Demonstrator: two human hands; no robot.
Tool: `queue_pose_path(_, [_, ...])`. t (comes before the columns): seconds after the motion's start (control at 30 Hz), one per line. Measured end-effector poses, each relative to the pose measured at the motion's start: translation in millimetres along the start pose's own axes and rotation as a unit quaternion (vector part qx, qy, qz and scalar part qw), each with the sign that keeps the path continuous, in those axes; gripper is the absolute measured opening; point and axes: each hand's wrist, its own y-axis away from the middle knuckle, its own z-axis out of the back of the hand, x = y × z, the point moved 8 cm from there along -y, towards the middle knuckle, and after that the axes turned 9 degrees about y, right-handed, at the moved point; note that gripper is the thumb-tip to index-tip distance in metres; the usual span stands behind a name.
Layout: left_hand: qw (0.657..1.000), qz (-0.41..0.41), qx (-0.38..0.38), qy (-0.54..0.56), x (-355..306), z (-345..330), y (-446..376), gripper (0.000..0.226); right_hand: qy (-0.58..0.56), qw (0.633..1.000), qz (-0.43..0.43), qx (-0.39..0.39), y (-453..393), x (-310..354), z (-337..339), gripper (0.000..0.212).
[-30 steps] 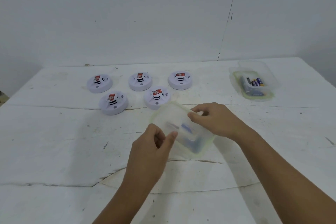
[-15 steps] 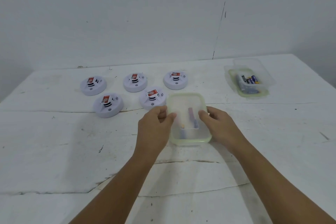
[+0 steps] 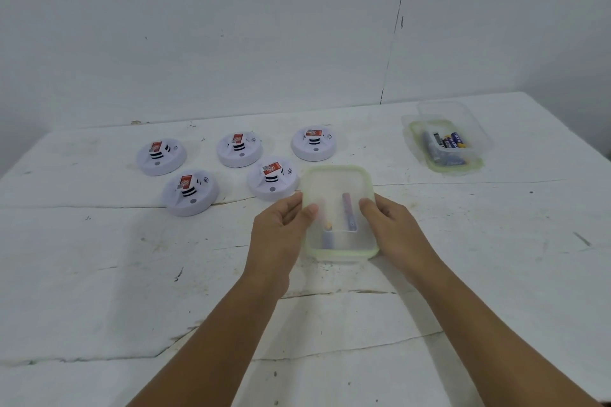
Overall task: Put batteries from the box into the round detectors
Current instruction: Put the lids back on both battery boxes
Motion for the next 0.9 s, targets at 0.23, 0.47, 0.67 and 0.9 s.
queue_pose_path(0.23, [0.999,-0.025,0.012,-0.046,-5.2,0.4,-0.1,0.034,0.021,1.000,-0.008,0.017,-0.7,-1.4,1.7,0.040])
queue_pose_path(0.47, [0.995,-0.037,0.021,-0.085,-8.5,-1.2,1.5,0.035,-0.003,0.998,-0.039,0.043,-2.4,-4.5,-2.2,0.056])
queue_pose_path(0.67, [0.948,-0.058,0.110,-0.292,-25.4,-3.7,7.5,0.068,-0.013,1.000,-0.020,0.013,2.1,0.2,0.8,0.029])
queue_pose_path(0.9, [0.904,-0.128,0.127,-0.387,-53.5,-9.3,21.3,0.064,-0.022,0.998,-0.004,-0.061,0.8,2.8,14.3,0.048])
